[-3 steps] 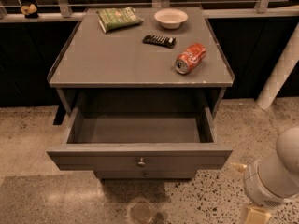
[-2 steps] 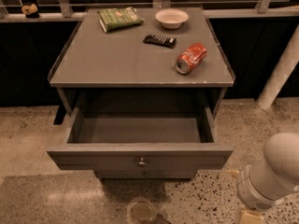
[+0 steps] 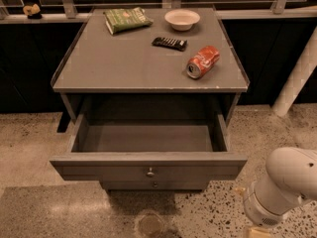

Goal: Close top drawer

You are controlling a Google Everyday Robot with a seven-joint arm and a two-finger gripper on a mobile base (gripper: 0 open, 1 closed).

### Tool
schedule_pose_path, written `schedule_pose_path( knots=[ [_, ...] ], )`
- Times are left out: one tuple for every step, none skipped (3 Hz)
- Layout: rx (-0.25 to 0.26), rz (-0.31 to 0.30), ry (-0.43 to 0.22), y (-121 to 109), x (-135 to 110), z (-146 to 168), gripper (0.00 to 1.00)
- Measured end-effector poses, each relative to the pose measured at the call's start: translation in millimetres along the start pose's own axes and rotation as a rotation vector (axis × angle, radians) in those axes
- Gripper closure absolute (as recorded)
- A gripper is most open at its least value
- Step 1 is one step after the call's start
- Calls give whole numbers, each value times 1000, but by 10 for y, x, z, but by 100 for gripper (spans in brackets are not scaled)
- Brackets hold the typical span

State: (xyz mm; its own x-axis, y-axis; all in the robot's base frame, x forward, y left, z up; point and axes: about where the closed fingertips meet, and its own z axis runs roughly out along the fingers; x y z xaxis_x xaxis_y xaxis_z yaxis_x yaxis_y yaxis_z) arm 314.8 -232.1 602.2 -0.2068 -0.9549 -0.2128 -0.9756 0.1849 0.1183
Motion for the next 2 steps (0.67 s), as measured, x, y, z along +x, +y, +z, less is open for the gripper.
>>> schedule_pose_path(
  knots=[
    [0,0,0,0,-1,0,0],
    [-96,-152,40,152,-320,183,0]
  ],
)
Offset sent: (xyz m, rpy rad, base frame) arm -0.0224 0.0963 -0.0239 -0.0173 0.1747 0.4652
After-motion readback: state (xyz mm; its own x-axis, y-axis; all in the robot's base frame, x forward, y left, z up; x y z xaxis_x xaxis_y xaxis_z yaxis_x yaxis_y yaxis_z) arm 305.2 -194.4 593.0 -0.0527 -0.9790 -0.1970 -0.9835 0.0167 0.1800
